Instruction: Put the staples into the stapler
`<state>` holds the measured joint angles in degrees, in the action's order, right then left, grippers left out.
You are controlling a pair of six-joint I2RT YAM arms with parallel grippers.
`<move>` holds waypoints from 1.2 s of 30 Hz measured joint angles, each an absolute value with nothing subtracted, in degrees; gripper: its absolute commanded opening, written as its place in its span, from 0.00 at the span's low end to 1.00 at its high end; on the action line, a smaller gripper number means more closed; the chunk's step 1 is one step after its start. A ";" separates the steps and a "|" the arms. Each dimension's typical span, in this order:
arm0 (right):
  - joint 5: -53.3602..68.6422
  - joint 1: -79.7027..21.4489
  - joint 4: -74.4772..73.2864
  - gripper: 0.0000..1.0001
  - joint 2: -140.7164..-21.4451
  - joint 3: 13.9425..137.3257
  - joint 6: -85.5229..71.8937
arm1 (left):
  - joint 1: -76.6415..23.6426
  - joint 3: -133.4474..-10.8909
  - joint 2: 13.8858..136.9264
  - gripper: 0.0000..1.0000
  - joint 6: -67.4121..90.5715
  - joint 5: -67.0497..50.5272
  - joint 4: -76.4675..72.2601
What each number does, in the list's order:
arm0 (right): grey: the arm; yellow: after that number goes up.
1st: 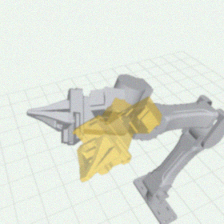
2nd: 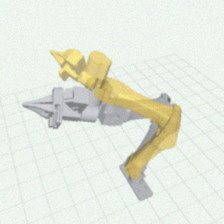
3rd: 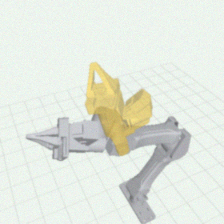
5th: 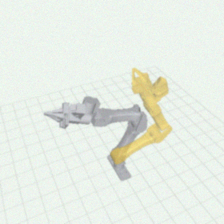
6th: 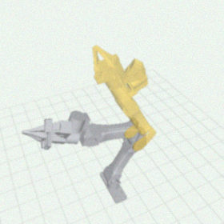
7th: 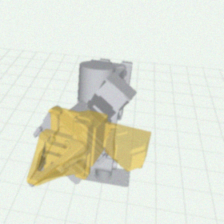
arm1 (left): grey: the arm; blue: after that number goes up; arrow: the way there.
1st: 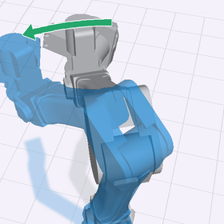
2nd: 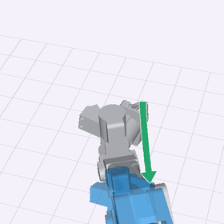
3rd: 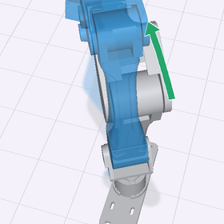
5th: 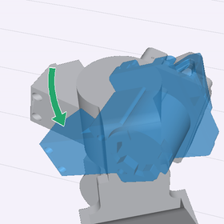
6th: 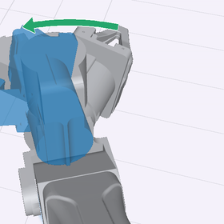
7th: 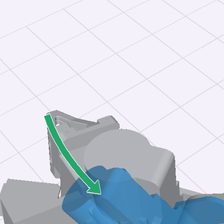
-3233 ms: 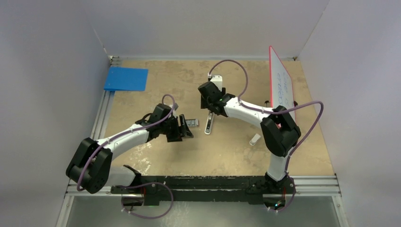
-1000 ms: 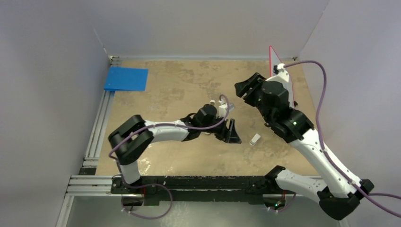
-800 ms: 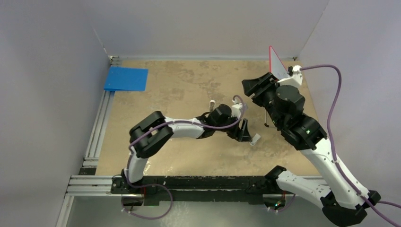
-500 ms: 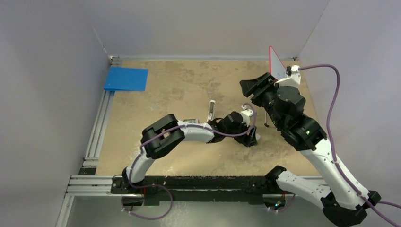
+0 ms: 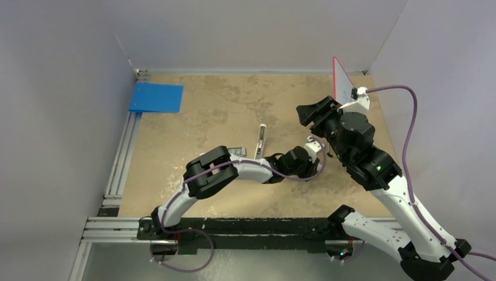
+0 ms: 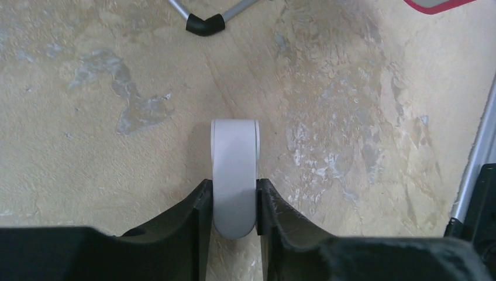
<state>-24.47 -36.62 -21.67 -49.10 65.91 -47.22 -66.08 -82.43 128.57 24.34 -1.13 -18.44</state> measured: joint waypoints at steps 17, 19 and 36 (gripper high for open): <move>-22.17 -36.62 -19.09 0.64 -50.68 59.94 -47.16 | -68.16 -60.88 106.43 0.09 31.77 19.84 -2.92; -21.15 -36.62 -18.55 0.63 -51.51 58.94 -47.35 | -68.16 -59.61 104.42 0.09 37.32 22.70 2.50; -20.03 -36.62 -17.80 0.63 -56.99 58.54 -47.53 | -69.49 -57.60 101.84 0.63 54.46 25.58 10.26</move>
<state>-20.03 -36.62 -17.80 -56.99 58.54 -47.53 -69.49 -57.60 101.84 54.46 25.58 10.26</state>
